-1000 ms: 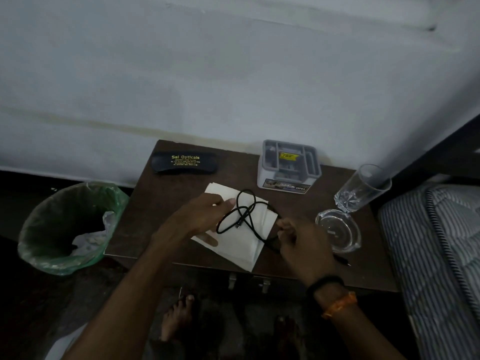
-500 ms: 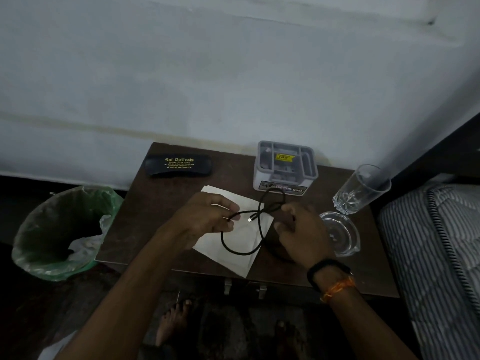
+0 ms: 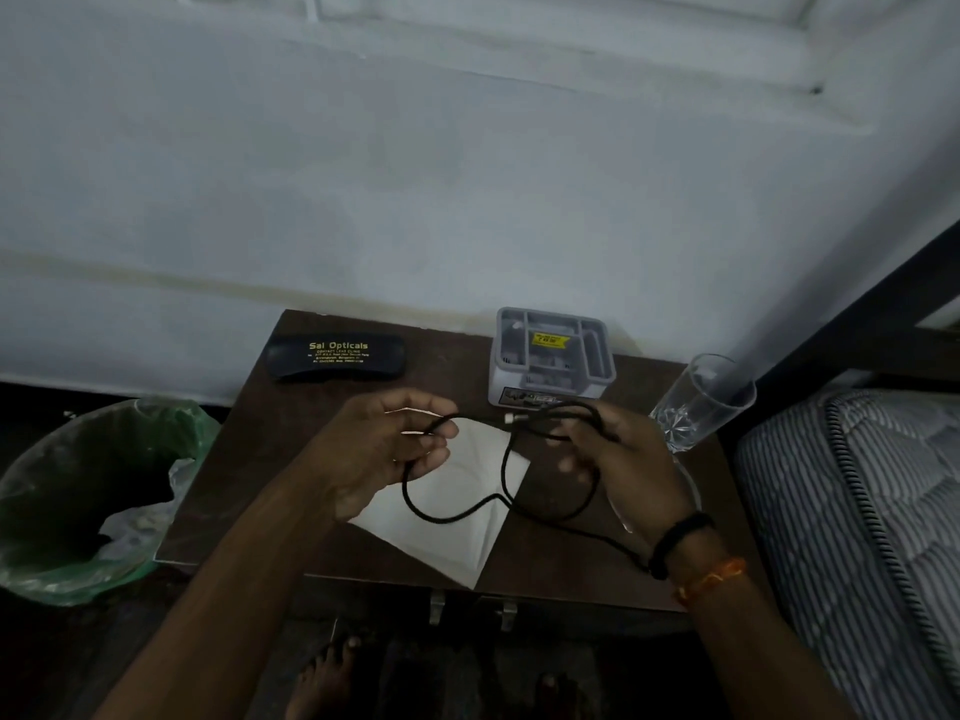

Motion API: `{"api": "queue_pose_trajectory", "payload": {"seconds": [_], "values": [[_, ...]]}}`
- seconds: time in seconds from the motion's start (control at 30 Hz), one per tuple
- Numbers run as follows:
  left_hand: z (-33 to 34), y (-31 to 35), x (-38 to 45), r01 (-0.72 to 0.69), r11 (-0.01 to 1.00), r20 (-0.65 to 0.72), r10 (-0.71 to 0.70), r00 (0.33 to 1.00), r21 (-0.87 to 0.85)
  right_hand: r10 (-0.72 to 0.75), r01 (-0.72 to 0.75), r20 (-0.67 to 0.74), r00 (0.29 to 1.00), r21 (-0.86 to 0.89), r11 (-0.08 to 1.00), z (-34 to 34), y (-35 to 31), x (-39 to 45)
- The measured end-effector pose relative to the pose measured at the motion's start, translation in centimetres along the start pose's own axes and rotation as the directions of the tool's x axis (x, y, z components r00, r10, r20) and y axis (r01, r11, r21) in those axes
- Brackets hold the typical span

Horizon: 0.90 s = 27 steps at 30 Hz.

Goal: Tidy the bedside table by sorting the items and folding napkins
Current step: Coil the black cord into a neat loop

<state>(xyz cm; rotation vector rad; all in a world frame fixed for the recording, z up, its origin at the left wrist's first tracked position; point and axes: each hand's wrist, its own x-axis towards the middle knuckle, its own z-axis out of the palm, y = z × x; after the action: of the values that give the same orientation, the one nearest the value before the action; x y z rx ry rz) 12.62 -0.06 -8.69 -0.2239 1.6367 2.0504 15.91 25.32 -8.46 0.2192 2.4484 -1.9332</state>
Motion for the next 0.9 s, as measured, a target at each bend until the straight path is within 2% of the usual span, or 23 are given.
{"api": "queue_pose_trajectory", "payload": {"seconds": [0.17, 0.3, 0.37, 0.43, 0.5, 0.57, 0.63, 0.77, 0.9], "values": [[0.2, -0.1, 0.3, 0.022, 0.998, -0.056, -0.025, 0.998, -0.056, 0.136, -0.132, 0.009, 0.991, 0.304, 0.944, -1.2, -0.9, 0.0], [0.5, 0.0, 0.4, 0.025, 0.998, -0.052, -0.028, 0.998, -0.059, 0.107, -0.15, 0.111, 0.988, 0.533, 0.833, -2.2, -1.7, -0.1], [0.8, 0.2, 0.4, 0.014, 0.999, -0.036, -0.015, 0.999, -0.032, 0.109, -0.156, 0.114, 0.987, 0.609, 0.778, -2.7, -2.1, -0.1], [0.9, 0.5, 0.4, -0.007, 0.999, -0.023, 0.006, 1.0, -0.035, 0.132, -0.139, 0.057, 0.99, 0.631, 0.764, -3.1, -2.4, -0.2], [1.0, 0.6, 0.4, -0.031, 0.996, -0.03, 0.028, 0.999, -0.079, 0.152, -0.079, -0.081, 0.985, 0.572, 0.817, -3.3, -2.6, -0.3], [0.7, 0.8, 0.6, -0.046, 0.988, -0.064, 0.037, 0.997, -0.146, 0.16, -0.023, -0.228, 0.961, 0.506, 0.862, -3.7, -2.7, -0.4], [0.3, 0.9, 0.6, -0.049, 0.966, -0.095, 0.026, 0.995, -0.255, 0.158, 0.016, -0.3, 0.941, 0.505, 0.863, -4.2, -3.0, -0.6], [0.1, 1.2, 0.4, -0.074, 0.88, -0.108, 0.026, 0.994, -0.468, 0.122, 0.068, -0.258, 0.959, 0.622, 0.78, -5.1, -4.0, -0.9], [1.3, 1.4, 0.1, -0.137, 0.847, -0.111, 0.093, 0.989, -0.513, 0.007, 0.067, -0.122, 0.993, 0.59, 0.805, -4.9, -4.8, -1.2]]}}
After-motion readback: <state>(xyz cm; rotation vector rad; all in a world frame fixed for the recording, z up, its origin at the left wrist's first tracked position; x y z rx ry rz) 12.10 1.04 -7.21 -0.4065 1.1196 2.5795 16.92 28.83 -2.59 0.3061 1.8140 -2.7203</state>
